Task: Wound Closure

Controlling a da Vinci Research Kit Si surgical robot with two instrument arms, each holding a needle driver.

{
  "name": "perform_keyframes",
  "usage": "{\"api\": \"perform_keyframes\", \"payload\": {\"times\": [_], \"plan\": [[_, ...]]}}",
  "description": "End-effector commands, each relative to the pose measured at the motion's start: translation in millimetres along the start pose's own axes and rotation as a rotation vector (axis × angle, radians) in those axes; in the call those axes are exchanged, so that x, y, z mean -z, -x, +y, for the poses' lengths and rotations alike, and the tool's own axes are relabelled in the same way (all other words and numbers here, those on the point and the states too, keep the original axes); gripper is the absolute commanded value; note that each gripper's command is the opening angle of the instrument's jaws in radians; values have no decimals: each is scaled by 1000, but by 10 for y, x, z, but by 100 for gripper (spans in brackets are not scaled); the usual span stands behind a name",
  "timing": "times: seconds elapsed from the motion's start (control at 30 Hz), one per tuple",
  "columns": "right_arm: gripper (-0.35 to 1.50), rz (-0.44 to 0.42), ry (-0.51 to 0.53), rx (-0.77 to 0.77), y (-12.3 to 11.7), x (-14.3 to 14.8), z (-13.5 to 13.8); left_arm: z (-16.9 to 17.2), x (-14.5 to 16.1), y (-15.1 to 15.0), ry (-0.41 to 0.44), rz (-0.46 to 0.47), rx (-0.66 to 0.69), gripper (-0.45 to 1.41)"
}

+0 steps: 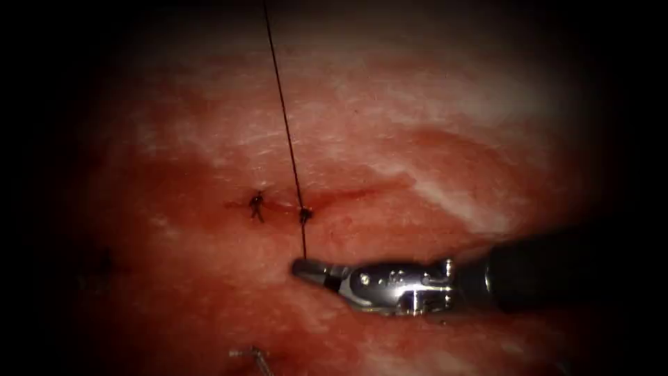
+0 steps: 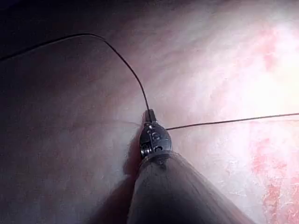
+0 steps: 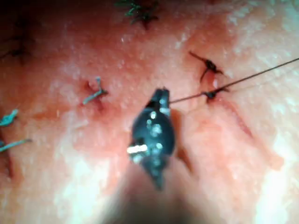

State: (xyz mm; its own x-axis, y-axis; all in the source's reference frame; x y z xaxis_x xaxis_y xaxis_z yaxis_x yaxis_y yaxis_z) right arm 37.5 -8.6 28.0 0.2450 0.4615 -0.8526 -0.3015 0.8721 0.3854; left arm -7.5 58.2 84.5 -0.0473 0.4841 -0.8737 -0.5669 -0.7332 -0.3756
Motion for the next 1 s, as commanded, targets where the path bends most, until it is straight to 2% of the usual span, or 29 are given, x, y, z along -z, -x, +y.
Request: {"api": "perform_keyframes", "payload": {"times": [0.03,0.1,0.2,0.33,0.57,0.73,0.93,1.0], "plan": [[42,15,15,-8,7,-4,1,3,-4,1,0,3,6,-45],[77,26,20,-10,7,-4,5,4,-3,-6,0,0,16,-45],[109,28,35,-11,9,-4,7,6,-2,-18,4,10,32,-45],[129,44,45,-13,9,-3,5,13,4,-34,14,21,55,-45],[131,53,43,-60,6,5,9,33,19,-55,44,31,83,-45],[131,39,67,-152,-9,15,37,57,38,-79,79,33,117,-45],[129,25,98,-178,-17,16,78,88,67,-128,126,71,203,-45],[129,20,103,-181,-16,13,88,101,78,-148,153,89,271,-45]]}}
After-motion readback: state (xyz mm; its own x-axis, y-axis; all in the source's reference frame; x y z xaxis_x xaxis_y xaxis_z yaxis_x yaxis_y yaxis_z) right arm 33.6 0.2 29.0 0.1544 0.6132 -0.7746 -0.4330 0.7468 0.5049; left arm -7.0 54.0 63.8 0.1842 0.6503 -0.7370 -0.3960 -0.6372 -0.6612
